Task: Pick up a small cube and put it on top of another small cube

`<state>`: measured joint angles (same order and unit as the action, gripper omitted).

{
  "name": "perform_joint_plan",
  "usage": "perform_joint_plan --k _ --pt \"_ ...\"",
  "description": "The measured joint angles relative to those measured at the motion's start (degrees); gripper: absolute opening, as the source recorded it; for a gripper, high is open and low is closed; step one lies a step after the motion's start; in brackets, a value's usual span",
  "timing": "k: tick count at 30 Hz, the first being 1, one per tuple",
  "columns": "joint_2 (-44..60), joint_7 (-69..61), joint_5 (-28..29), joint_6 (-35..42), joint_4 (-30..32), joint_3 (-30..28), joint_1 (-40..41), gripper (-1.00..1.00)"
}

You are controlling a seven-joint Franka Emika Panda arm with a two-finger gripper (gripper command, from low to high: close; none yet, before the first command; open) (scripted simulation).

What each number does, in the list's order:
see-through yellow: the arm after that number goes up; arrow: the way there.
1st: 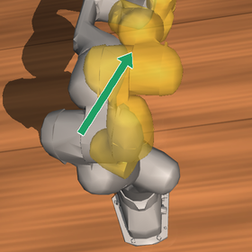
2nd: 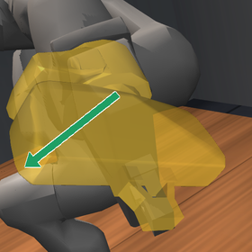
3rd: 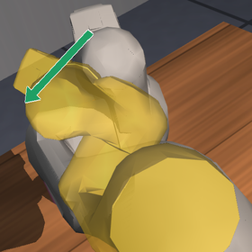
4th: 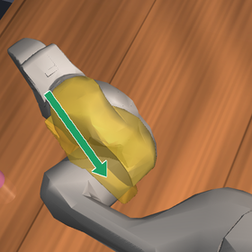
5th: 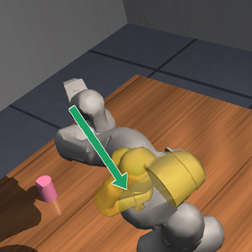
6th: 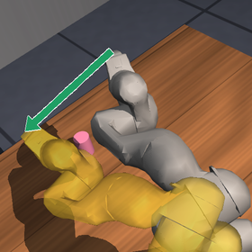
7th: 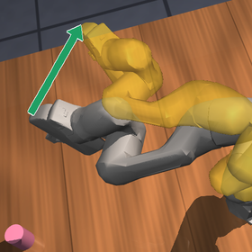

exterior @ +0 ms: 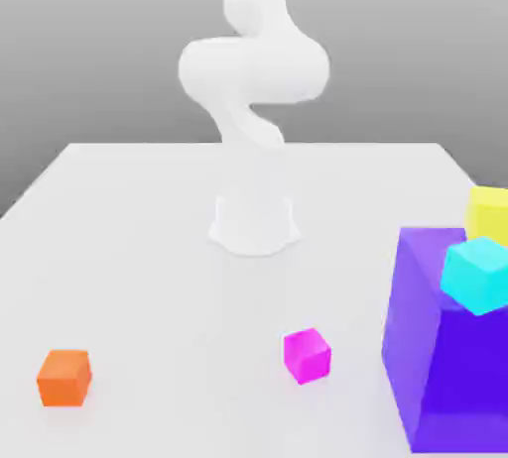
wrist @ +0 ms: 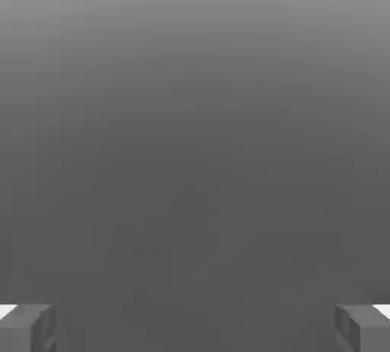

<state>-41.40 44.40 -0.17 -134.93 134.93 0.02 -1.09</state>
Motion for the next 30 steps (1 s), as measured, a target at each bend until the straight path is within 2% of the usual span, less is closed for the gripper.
perform_joint_plan --k 19,26,27,30 --pt "40.6 -11.7 0.0 -28.1 27.0 2.6 -7.7 0.0" --pt "55.2 -10.7 2.2 -39.8 26.0 0.8 -9.3 0.0" --pt "56.9 -10.6 2.3 -41.2 25.7 0.6 -9.6 -1.0" --pt "56.9 -10.5 2.3 -41.2 25.7 0.6 -9.6 -1.0"
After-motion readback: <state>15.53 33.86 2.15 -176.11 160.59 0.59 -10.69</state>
